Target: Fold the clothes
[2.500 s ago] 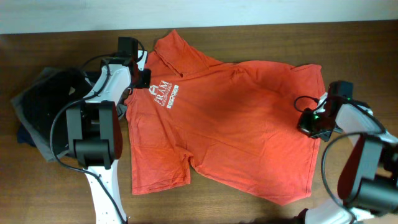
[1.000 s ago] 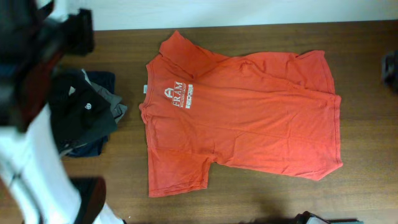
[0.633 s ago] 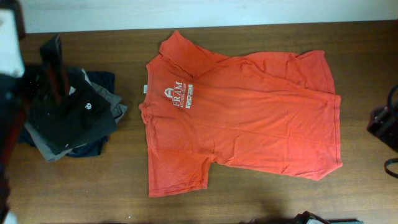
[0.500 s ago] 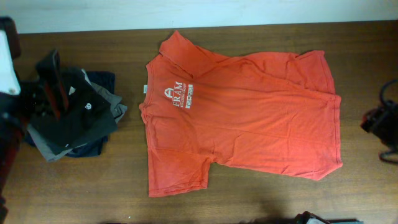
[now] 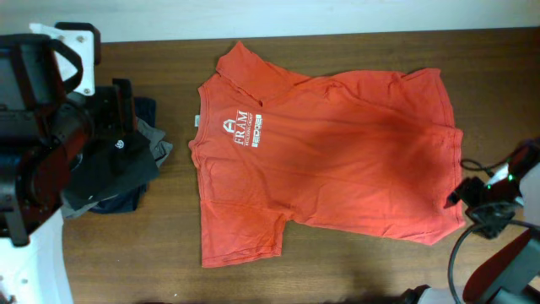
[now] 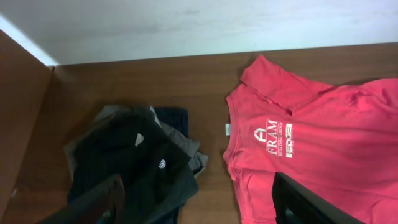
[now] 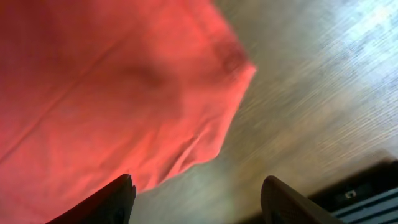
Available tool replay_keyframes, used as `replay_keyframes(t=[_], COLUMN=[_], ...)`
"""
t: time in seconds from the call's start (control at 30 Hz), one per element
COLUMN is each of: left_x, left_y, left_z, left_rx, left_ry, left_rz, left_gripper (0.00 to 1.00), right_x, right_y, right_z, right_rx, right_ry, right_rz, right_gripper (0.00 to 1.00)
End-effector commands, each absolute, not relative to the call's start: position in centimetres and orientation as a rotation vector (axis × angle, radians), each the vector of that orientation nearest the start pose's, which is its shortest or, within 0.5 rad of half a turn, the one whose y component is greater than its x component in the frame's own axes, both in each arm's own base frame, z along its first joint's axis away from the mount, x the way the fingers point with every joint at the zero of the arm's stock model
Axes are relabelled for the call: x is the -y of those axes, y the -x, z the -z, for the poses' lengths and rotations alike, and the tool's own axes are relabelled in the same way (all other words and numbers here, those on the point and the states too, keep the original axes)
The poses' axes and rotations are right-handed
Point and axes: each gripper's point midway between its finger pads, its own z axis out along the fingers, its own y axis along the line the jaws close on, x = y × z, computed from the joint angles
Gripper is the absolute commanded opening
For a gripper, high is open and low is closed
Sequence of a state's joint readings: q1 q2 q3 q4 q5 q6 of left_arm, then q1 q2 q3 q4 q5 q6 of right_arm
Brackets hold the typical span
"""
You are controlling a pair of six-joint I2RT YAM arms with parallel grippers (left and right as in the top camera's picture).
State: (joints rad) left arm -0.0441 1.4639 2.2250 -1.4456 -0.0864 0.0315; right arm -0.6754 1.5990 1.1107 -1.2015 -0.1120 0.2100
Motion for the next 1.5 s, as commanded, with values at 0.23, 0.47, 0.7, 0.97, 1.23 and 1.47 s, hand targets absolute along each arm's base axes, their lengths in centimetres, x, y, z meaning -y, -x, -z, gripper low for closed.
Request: replay_keyframes(t=[0.23,0.47,0.7,0.97,1.23,1.47], left_x=[-0.2,0.1,0.1,0.1,0.2,0.7], left_y=[-31.6,-31.6,-31.7,-31.9,-32.0,-32.0], left_z=[-44.3,-44.4,-44.5,-44.7,-44.8,-44.8], left_rx=[-2.213,-2.208,-2.203,-2.189,-2.184,-2.185], left_ry=[-0.013,-0.023,-0.023,-0.022,-0.024,-0.039], left_rz=[-0.078,-0.057,-0.057,-0.057,-0.053,-0.023], left_gripper=[0.76,0.77,0.77,0.77,0.77,0.77], right_x=[13.2,13.6,14.6,14.3,15.2,15.2], right_y=[-15.8,-17.1,-17.3,-17.2,-18.2,-18.9], right_z=[-1.3,0.5,0.3,-4.6,-6.3,-4.4], right_rx=[-2.752,-2.663,-2.657,-2.723,-2.717,-2.655], right_ry=[-1.796,-1.756,-1.734,-1.665,-1.553,-1.595], right_rz=[-0.284,-0.307,-0.241,-0.267,-0.217,-0.247], right_gripper=[0.64,0.42,0.18,0.08,0.31,0.47])
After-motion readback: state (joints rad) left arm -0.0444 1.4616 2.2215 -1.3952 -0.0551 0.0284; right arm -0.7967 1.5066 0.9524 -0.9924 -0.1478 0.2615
